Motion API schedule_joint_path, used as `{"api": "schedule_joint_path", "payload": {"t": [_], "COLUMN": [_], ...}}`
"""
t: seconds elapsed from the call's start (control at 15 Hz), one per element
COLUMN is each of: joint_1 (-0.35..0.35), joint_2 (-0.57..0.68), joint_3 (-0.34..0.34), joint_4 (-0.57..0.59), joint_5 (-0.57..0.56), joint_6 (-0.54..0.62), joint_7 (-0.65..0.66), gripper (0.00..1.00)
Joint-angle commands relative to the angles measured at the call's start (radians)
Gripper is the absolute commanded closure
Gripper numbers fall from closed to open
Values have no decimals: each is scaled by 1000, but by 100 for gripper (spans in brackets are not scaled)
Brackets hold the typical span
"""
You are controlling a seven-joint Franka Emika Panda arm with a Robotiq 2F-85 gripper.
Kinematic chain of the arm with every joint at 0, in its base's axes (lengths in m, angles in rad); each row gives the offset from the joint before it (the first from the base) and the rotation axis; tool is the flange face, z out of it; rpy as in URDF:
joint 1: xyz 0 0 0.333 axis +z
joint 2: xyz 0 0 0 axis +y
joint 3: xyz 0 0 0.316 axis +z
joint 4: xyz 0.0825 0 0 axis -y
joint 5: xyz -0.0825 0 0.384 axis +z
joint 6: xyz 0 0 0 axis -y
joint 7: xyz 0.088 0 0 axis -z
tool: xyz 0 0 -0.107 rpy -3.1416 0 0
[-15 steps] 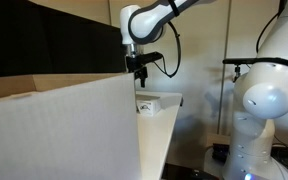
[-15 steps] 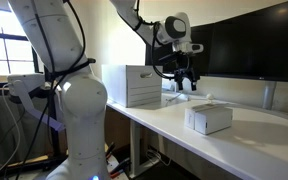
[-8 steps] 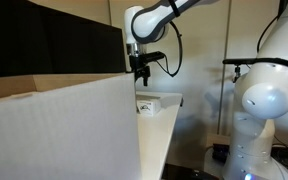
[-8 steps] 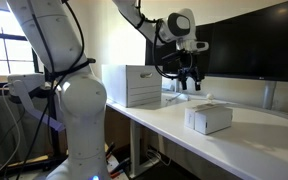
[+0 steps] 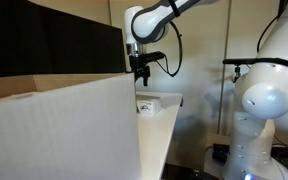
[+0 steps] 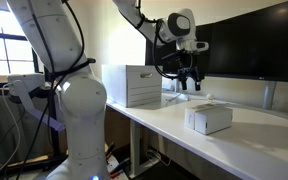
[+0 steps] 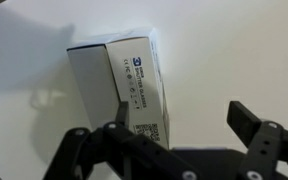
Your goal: Put the left and right small boxes in the big box, respectively
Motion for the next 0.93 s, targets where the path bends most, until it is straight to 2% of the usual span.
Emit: {"api": "schedule_joint_path", "payload": {"t": [0.0, 0.47, 0.87], "joint_1": [-2, 1, -27], "joint_2": [0, 3, 25], "joint_3": [2, 26, 7], "joint_4": [2, -11, 1], "joint_5": [1, -15, -28], "joint_6": [-2, 10, 7], "joint_7": [-1, 17, 24], "gripper": [0, 0, 0]}}
